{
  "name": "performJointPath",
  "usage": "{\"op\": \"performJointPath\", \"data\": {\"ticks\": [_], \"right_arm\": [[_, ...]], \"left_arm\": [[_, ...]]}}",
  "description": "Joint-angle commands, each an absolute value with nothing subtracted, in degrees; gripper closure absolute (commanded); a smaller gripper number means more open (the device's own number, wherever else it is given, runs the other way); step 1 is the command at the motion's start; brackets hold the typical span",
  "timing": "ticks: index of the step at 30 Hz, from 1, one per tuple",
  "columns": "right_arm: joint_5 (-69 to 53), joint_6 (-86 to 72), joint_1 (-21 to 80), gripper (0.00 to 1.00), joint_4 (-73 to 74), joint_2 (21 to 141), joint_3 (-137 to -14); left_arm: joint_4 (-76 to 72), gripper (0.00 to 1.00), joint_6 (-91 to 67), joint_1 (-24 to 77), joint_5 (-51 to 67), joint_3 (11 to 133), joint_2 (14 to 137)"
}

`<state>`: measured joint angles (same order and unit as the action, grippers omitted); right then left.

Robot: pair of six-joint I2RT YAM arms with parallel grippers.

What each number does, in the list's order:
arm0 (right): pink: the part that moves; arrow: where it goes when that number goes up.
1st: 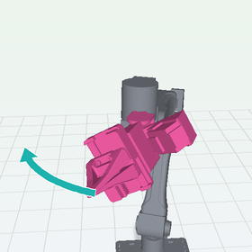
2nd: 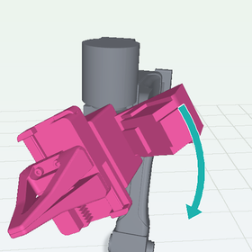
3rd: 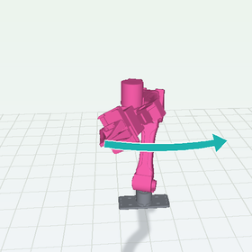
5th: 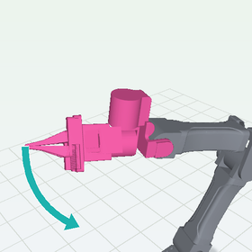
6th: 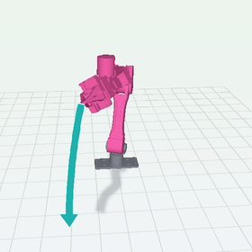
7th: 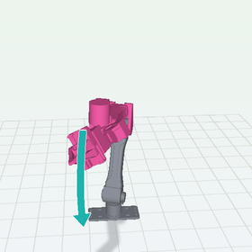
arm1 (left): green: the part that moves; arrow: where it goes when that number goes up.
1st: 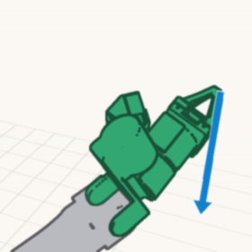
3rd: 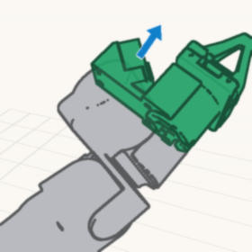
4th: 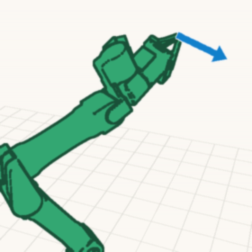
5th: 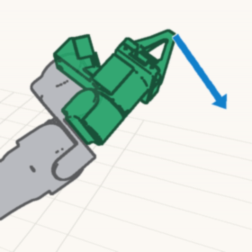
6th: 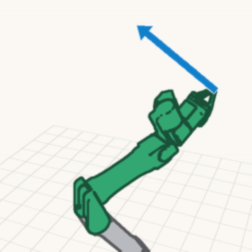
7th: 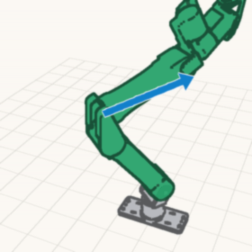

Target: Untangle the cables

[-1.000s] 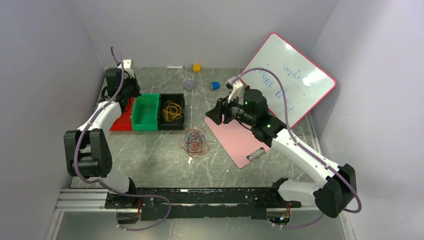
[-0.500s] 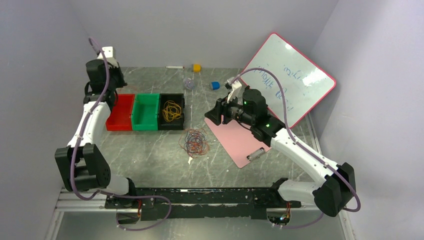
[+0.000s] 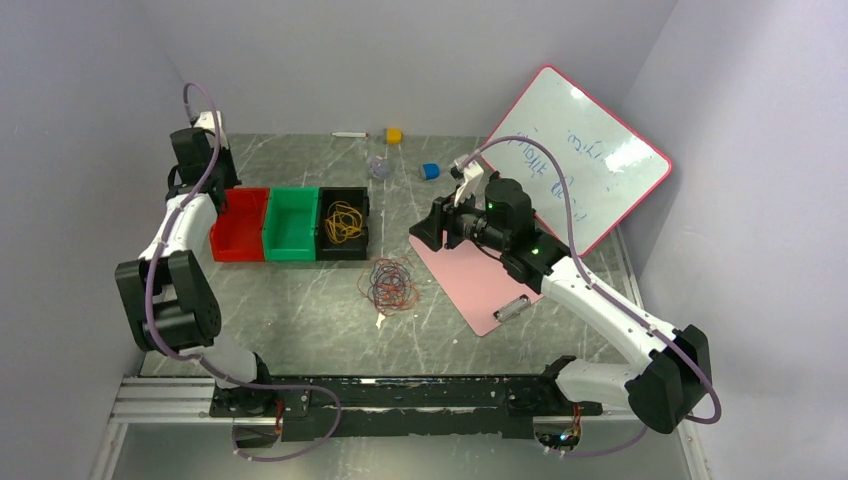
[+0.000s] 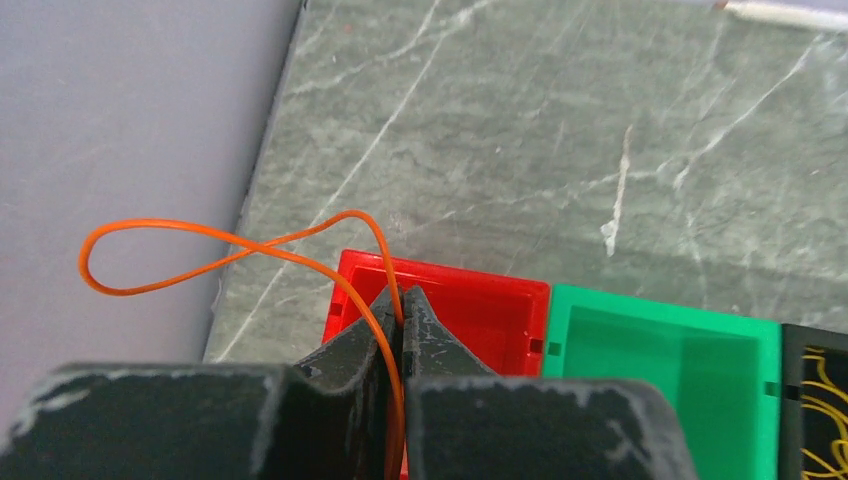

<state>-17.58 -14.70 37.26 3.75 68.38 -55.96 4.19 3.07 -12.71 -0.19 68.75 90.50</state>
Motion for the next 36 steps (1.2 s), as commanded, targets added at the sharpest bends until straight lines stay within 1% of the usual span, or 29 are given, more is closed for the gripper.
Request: {"op": "performJointPath", "data": {"ticks": [1, 6, 8, 14, 18, 23, 27, 29, 31, 34, 36], "right_arm": [[-17.55, -14.12, 37.35, 0.46, 2.82, 67.59, -54.87], [-17.94, -14.08, 37.40, 0.46, 2.90, 67.59, -55.01], [-17.77, -14.11, 37.36, 0.46, 2.90, 67.51, -54.94], [-18.34, -14.49, 37.37, 0.46, 2.39, 67.31, -54.60], [-17.86, -14.44, 37.38, 0.46, 2.57, 67.11, -54.32], [-17.28, -14.07, 37.42, 0.46, 2.74, 67.11, -54.32], [-16.99, -14.24, 37.36, 0.46, 2.30, 67.07, -54.15], [-15.95, -14.28, 37.40, 0.46, 2.08, 66.69, -53.71], [-13.23, -14.79, 37.35, 0.46, 2.21, 66.25, -53.16], [-7.97, -16.13, 37.28, 0.45, 3.68, 66.79, -52.83], [-6.75, -16.93, 37.03, 0.44, 4.90, 67.76, -52.76]], "left_arm": [[4.18, 0.93, 4.66, -12.91, -1.98, 70.39, 94.12], [5.87, 0.93, 4.27, -13.10, -1.95, 71.31, 98.81], [7.74, 0.90, 4.09, -13.11, -2.56, 71.98, 100.68], [12.41, 0.74, 2.03, -13.15, -3.51, 73.30, 102.24], [12.67, 0.57, 1.27, -13.14, -3.39, 72.78, 99.95], [13.99, 0.44, 0.11, -13.09, -2.11, 73.01, 97.24], [15.18, 0.43, -1.56, -13.15, -0.08, 73.08, 94.72], [14.97, 0.43, -2.55, -13.07, 2.44, 72.68, 92.51], [15.17, 0.43, -3.99, -12.74, 7.45, 72.11, 88.88], [14.67, 0.43, -5.96, -9.84, 10.56, 69.69, 83.24], [14.58, 0.42, -6.87, -5.72, 10.00, 67.24, 79.16]]}}
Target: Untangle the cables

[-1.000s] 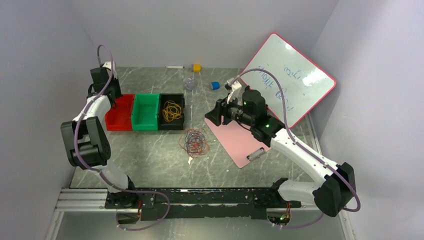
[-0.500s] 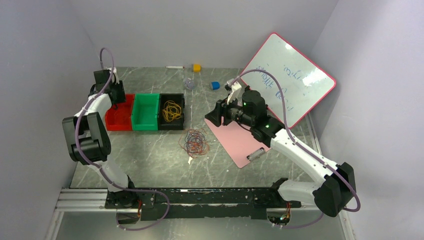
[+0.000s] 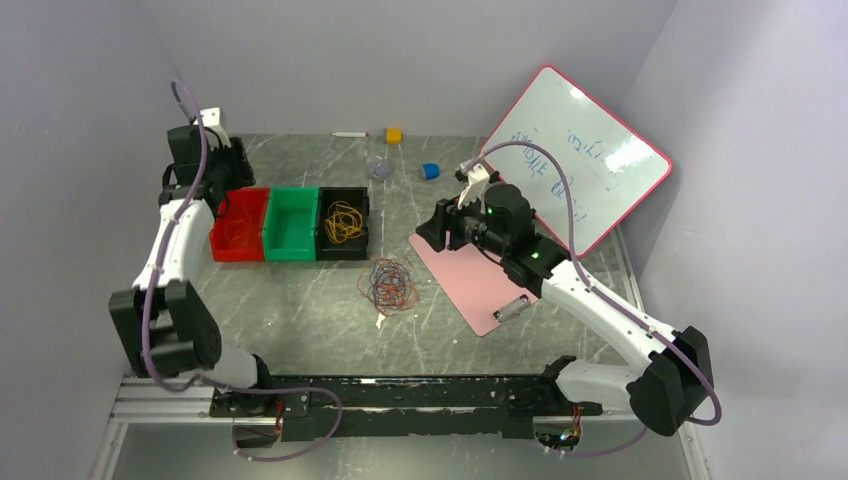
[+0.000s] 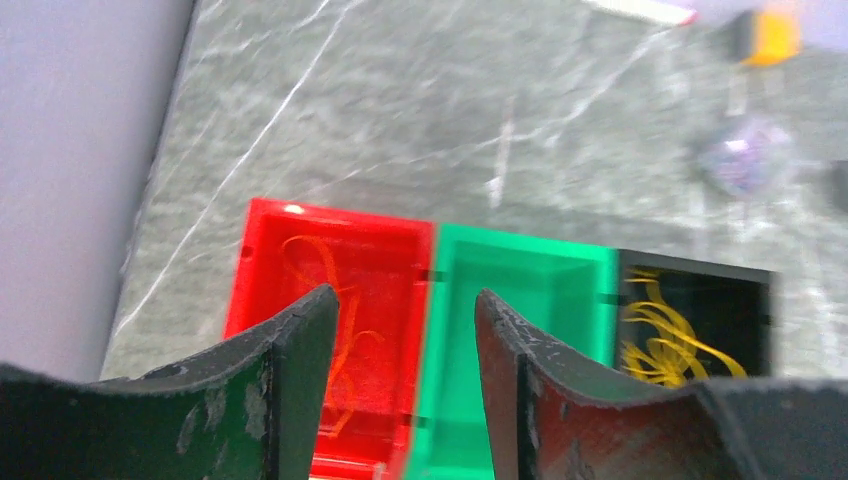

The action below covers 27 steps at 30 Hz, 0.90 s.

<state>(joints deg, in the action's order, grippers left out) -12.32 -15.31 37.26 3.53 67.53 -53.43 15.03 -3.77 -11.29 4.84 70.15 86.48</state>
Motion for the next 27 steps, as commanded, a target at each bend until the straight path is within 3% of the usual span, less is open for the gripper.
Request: {"op": "performJointPath", "data": {"ticks": [1, 17, 27], "right_arm": [[-6.59, -17.28, 36.89, 0.44, 5.38, 68.31, -52.61], [-12.01, -20.25, 36.29, 0.44, 1.83, 72.74, -45.32], [-11.61, -21.38, 36.29, 0.44, 1.37, 74.17, -44.74]], "left_arm": [[14.85, 0.42, -7.35, -3.45, 9.84, 66.36, 77.45], [5.44, 0.38, -26.70, 32.03, 3.36, 39.50, 62.34], [0.77, 0.36, -28.04, 37.48, 2.75, 36.40, 65.17]]}}
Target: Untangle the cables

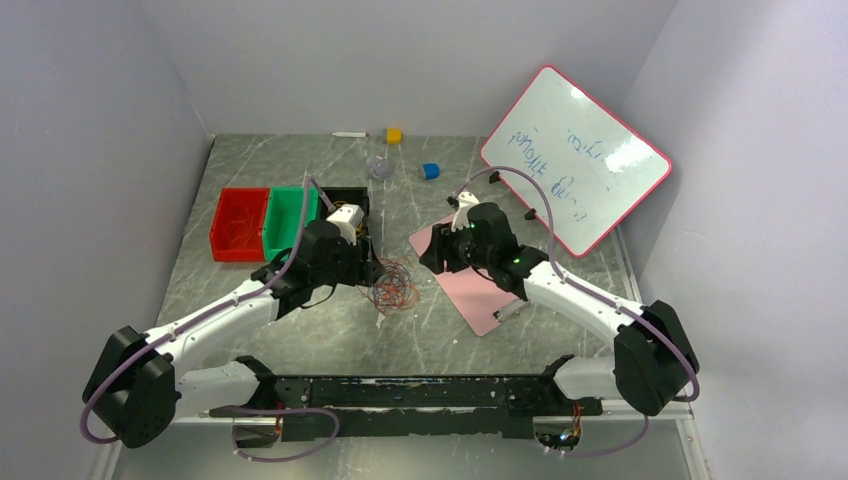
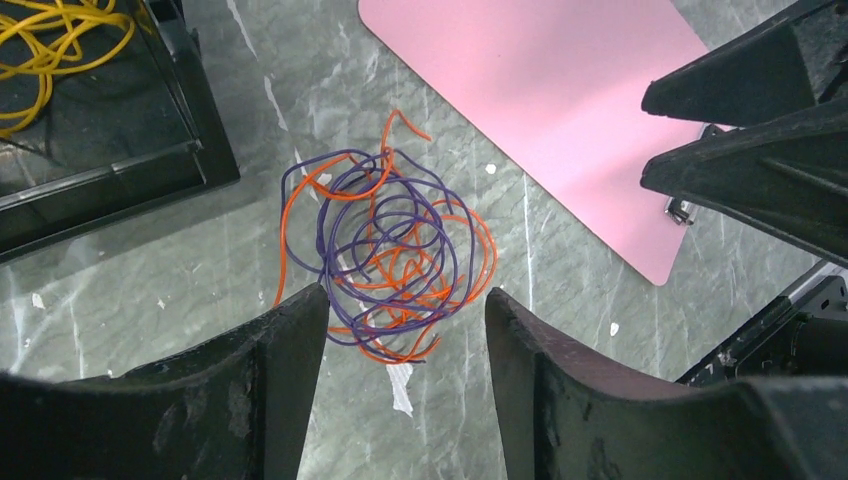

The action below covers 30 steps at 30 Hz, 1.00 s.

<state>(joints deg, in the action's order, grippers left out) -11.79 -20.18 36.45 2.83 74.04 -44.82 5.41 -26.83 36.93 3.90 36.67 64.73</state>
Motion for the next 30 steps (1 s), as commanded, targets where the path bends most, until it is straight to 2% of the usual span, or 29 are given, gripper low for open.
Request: {"op": "performJointPath", "data": {"ticks": [1, 8, 16, 24, 30], "right_arm": [[-11.56, -21.82, 36.30, 0.44, 1.14, 73.92, -44.62], [-9.02, -25.26, 36.30, 0.44, -0.57, 71.12, -42.85], [-4.63, -26.57, 36.36, 0.44, -0.26, 69.76, -42.48], [-5.30, -25.60, 36.34, 0.44, -0.04, 71.87, -44.56], [-5.94, -26.05, 36.32, 0.44, -1.31, 71.85, -43.73]], "left_arm": [[0.65, 0.36, -27.93, 37.52, 2.83, 36.51, 65.14], [1.77, 0.35, -25.64, 37.53, 4.24, 38.51, 65.50], [-2.84, 0.30, -24.68, 37.19, 6.93, 36.58, 66.55], [-6.28, 0.34, -24.51, 36.49, 8.34, 36.36, 71.47], [0.46, 0.37, -23.84, 36.47, 1.43, 36.15, 69.73]]}}
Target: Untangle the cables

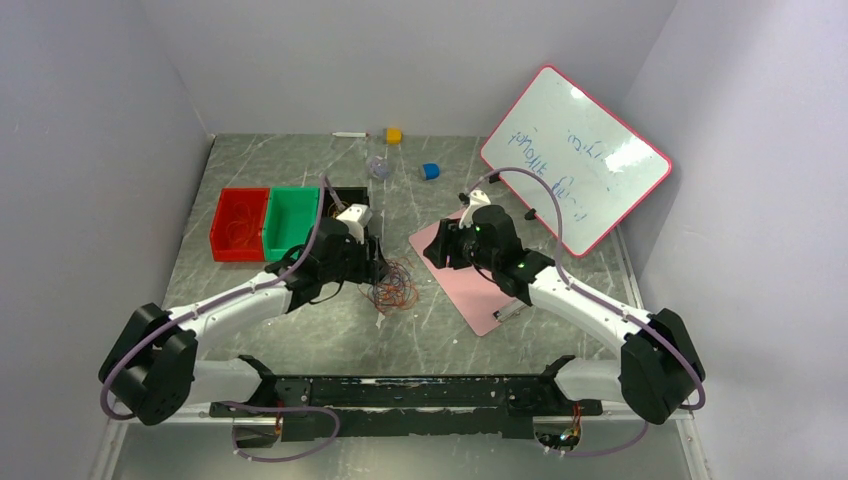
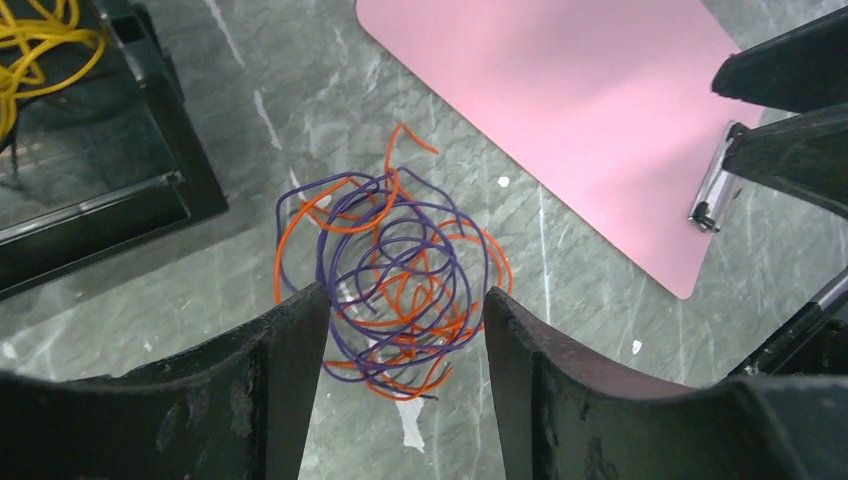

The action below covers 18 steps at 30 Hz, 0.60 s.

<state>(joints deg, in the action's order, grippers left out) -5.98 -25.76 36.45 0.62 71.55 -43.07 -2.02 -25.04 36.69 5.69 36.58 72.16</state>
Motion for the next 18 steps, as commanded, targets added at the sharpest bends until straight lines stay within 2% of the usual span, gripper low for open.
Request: {"op": "performJointPath", "data": {"ticks": [1, 5, 11, 15, 18], "right_arm": [[-5.95, -25.98, 36.31, 0.44, -1.27, 71.93, -43.68], [-6.41, -25.55, 36.31, 0.44, -1.27, 72.70, -44.00], [-7.06, -25.28, 36.31, 0.44, -1.10, 72.85, -44.46], [-7.32, -26.00, 36.36, 0.44, -1.46, 72.29, -43.67], [-7.64, -26.57, 36.37, 0.44, -1.80, 71.61, -43.07]], "left_arm": [[1.24, 0.37, -23.69, 36.47, 0.20, 35.62, 68.55], [2.20, 0.35, -23.69, 36.14, -3.98, 33.44, 65.43], [-0.92, 0.38, -23.92, 35.33, -2.51, 32.04, 70.54], [-5.10, 0.42, -23.99, 35.23, -2.62, 31.31, 74.75], [-6.95, 0.48, -23.73, 35.20, -3.40, 31.45, 76.90]]}}
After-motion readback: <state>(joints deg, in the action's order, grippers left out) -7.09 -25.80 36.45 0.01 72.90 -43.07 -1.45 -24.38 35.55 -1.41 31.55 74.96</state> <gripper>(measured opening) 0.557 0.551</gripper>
